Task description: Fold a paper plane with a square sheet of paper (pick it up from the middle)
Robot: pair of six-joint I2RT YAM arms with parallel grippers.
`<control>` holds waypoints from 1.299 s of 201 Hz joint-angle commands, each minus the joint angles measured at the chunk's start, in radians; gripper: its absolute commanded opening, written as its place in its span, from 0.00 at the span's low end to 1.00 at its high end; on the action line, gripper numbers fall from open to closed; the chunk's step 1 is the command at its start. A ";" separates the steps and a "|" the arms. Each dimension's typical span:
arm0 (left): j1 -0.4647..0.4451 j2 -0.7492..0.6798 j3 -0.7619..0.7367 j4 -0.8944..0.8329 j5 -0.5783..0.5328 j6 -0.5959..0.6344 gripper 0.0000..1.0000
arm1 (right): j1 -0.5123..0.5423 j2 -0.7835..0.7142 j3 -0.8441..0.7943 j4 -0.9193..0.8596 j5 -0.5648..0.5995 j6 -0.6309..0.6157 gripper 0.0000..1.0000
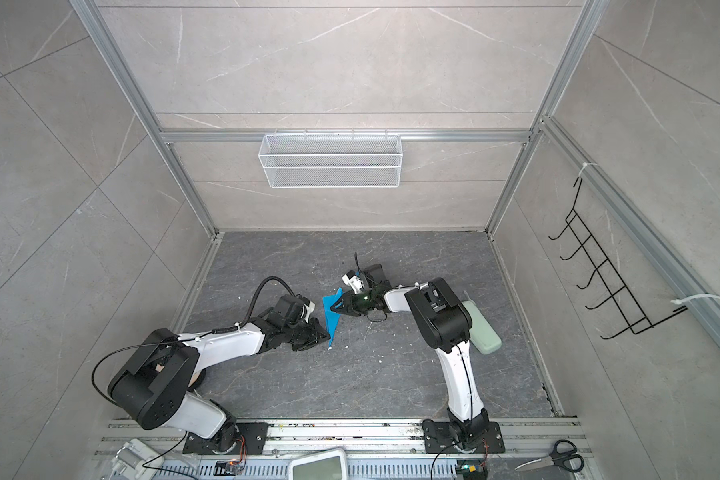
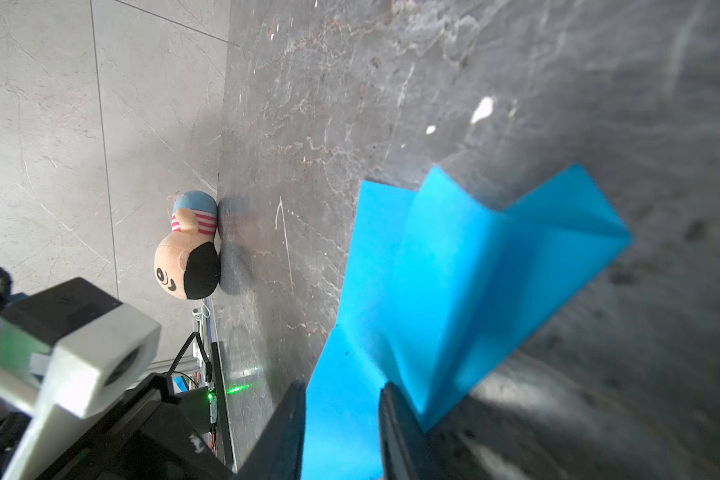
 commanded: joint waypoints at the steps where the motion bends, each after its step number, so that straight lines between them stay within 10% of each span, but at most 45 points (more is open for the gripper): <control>1: -0.010 0.025 0.015 0.015 0.039 -0.021 0.15 | 0.005 0.026 -0.017 -0.075 0.129 0.007 0.35; 78: -0.019 0.081 0.021 0.015 0.048 -0.032 0.00 | 0.005 0.026 -0.019 -0.071 0.129 0.008 0.35; 261: -0.004 0.026 0.119 -0.058 0.041 0.013 0.09 | 0.004 0.027 -0.024 -0.070 0.139 0.012 0.35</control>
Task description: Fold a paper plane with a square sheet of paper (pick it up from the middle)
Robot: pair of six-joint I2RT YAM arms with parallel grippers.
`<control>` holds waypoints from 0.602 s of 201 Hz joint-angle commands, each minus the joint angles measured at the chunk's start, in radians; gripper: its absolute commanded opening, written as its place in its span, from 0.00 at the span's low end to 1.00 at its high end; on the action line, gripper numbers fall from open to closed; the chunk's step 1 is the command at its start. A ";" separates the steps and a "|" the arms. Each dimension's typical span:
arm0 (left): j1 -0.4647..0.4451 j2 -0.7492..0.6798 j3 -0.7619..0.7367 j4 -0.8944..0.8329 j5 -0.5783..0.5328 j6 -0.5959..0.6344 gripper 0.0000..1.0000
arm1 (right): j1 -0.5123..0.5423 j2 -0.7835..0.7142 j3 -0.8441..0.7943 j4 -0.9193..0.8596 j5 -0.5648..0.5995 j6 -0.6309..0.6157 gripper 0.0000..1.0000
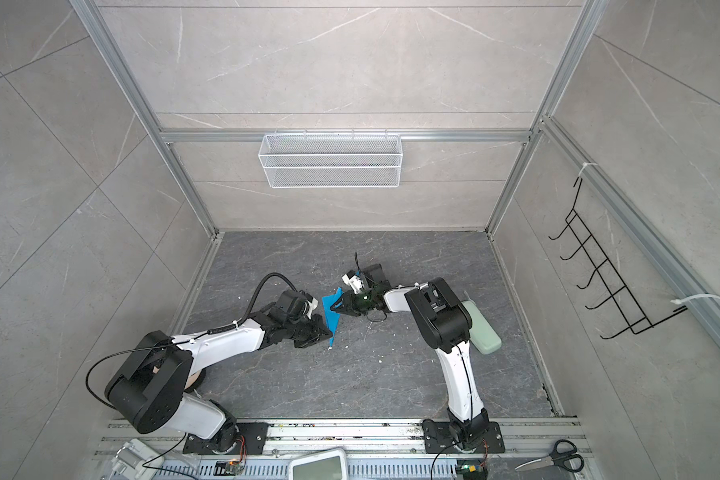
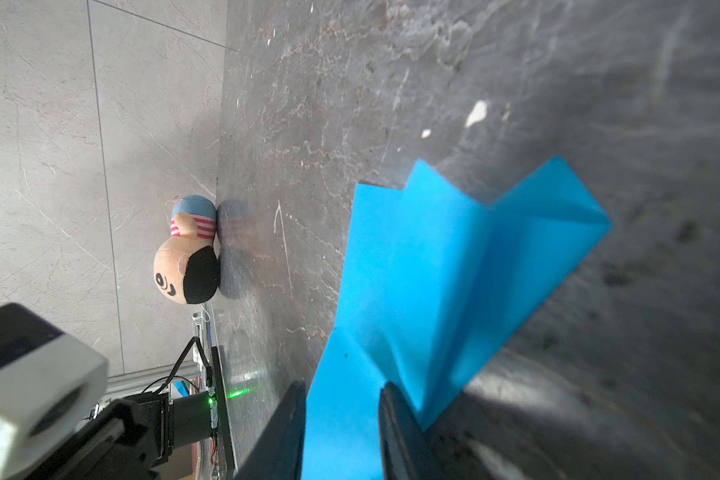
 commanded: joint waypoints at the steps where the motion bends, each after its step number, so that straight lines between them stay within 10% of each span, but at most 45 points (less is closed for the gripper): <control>1: 0.005 0.053 0.038 0.032 0.029 0.019 0.09 | 0.003 0.029 -0.024 -0.072 0.127 -0.002 0.35; 121: 0.005 0.158 -0.017 0.054 0.001 -0.020 0.03 | 0.003 0.030 -0.020 -0.075 0.124 -0.001 0.35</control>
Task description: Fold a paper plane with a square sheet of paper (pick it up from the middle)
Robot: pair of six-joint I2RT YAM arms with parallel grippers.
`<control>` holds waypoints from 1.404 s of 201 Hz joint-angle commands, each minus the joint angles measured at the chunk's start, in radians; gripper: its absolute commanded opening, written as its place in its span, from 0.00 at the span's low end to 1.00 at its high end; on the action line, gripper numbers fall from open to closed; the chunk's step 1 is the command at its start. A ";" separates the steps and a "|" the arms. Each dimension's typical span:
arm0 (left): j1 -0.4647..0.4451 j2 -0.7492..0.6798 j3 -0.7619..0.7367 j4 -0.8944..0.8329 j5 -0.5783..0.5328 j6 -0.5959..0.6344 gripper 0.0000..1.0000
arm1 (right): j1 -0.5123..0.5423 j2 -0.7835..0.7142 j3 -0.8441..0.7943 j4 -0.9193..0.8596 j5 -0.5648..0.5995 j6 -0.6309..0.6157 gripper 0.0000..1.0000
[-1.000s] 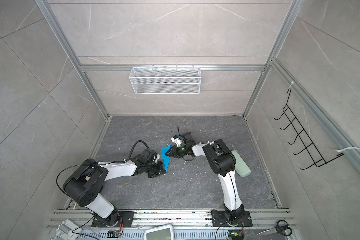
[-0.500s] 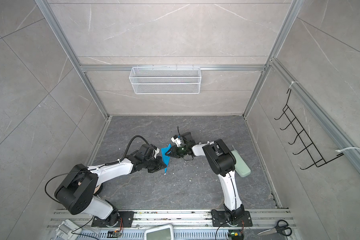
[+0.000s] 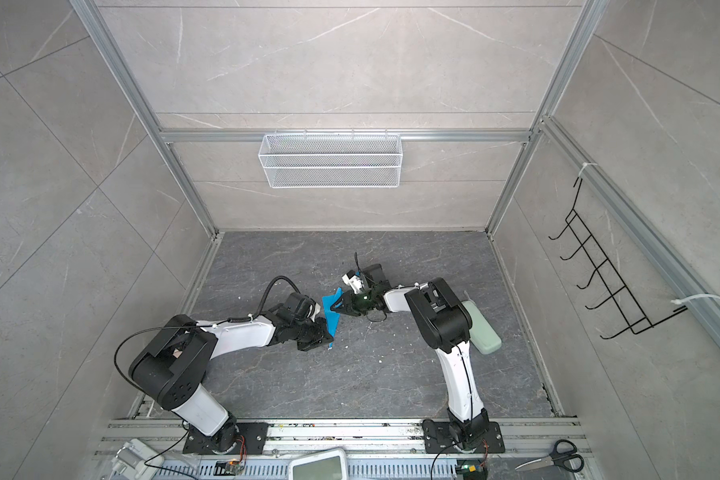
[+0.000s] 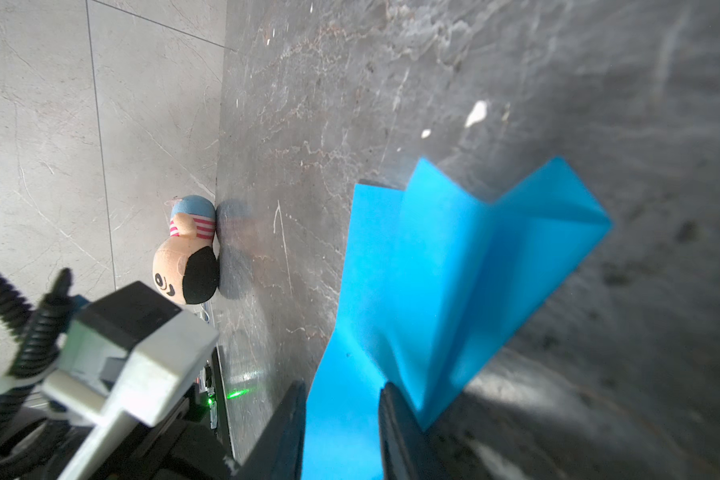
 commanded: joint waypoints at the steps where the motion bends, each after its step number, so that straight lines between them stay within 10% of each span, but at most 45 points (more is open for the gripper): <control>1: 0.005 0.016 -0.014 0.011 0.001 -0.014 0.03 | 0.002 0.031 -0.020 -0.075 0.121 -0.001 0.35; 127: 0.004 0.016 -0.027 -0.053 -0.042 -0.025 0.00 | 0.026 -0.172 -0.198 0.099 -0.035 -0.030 0.32; 282: 0.011 -0.038 0.018 -0.008 -0.003 0.005 0.06 | 0.048 -0.007 -0.080 -0.047 0.013 -0.077 0.20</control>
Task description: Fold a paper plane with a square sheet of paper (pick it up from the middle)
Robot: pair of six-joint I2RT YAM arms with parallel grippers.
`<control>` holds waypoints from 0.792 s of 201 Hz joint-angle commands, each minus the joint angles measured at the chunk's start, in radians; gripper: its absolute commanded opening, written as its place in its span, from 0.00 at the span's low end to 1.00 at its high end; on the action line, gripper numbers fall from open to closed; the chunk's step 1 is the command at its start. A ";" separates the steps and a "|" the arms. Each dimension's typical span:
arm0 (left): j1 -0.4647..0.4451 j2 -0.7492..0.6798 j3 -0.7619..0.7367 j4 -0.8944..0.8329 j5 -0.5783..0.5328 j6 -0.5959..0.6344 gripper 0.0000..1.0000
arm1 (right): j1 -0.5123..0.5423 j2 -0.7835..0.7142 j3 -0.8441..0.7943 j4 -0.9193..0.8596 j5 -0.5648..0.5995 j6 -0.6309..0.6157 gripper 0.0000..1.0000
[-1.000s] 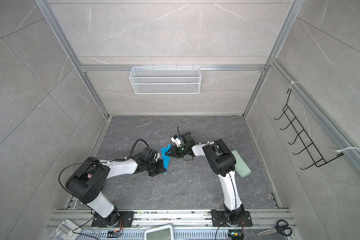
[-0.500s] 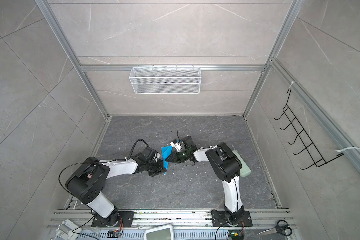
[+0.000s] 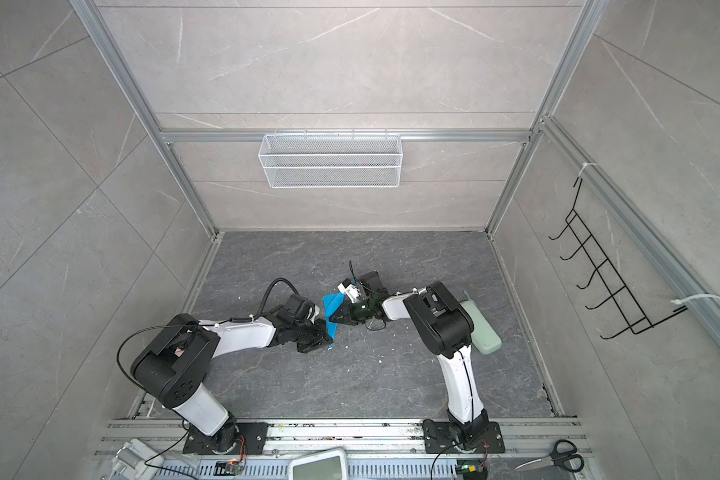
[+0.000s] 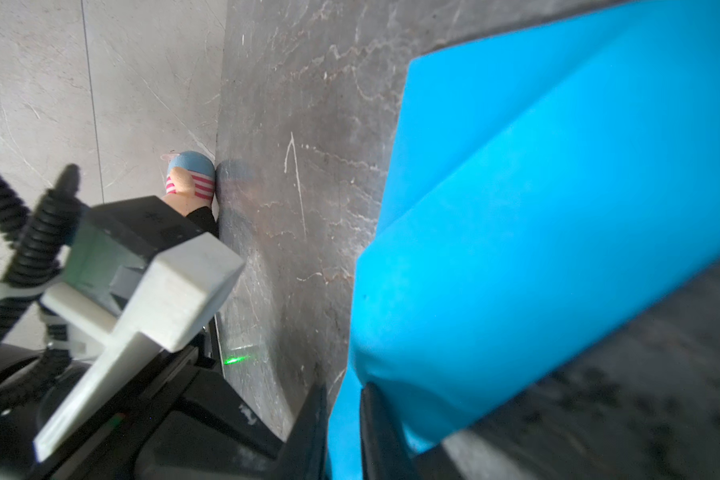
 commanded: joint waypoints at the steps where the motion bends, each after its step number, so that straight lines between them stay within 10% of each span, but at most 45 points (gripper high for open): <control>1: 0.012 -0.042 0.027 -0.016 0.004 0.026 0.07 | -0.002 0.041 0.017 -0.077 0.028 -0.043 0.20; 56: 0.065 -0.020 0.049 0.082 0.003 -0.002 0.16 | -0.002 0.053 0.025 -0.101 0.023 -0.052 0.20; 159: 0.062 0.105 0.090 -0.011 -0.001 0.005 0.00 | -0.040 0.078 0.048 0.016 -0.016 0.043 0.16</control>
